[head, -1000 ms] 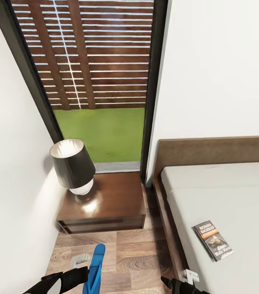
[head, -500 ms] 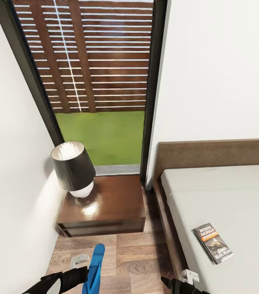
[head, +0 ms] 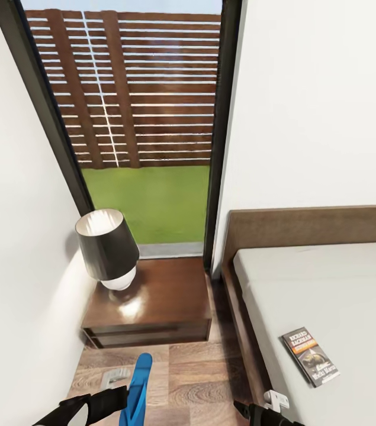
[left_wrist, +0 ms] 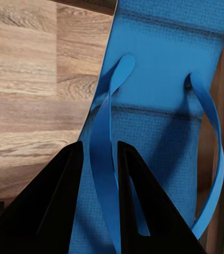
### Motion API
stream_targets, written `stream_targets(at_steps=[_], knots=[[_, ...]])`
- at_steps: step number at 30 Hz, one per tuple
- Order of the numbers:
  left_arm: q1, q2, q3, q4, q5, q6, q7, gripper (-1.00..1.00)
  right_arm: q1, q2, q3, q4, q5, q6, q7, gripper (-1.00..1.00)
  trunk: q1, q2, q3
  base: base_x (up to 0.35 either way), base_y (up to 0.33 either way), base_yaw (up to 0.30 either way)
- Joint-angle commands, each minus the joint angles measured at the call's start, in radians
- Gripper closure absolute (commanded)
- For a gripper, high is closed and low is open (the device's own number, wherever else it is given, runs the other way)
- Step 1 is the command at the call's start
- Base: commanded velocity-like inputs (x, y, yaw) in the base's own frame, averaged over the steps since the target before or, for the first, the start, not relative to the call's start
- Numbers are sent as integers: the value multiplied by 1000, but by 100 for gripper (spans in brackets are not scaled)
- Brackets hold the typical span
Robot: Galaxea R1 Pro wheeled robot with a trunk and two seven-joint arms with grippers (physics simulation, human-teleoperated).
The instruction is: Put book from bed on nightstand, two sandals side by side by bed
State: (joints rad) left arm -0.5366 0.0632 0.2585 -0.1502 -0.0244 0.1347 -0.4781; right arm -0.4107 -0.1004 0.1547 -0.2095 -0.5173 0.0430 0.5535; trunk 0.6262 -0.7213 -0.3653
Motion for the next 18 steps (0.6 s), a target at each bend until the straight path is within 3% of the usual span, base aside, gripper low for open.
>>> stream_targets(at_steps=[1, 18], knots=[[0, 0, 7, -2, -5, 8, 0, 100, 0, -1, 6, -1, -10, 5, 2, -100, 0, -1, 1, 0, 0, 0], [0, 0, 7, -2, -5, 8, 0, 100, 0, -1, 6, -1, -10, 5, 2, -100, 0, -1, 28, 0, 0, 0]])
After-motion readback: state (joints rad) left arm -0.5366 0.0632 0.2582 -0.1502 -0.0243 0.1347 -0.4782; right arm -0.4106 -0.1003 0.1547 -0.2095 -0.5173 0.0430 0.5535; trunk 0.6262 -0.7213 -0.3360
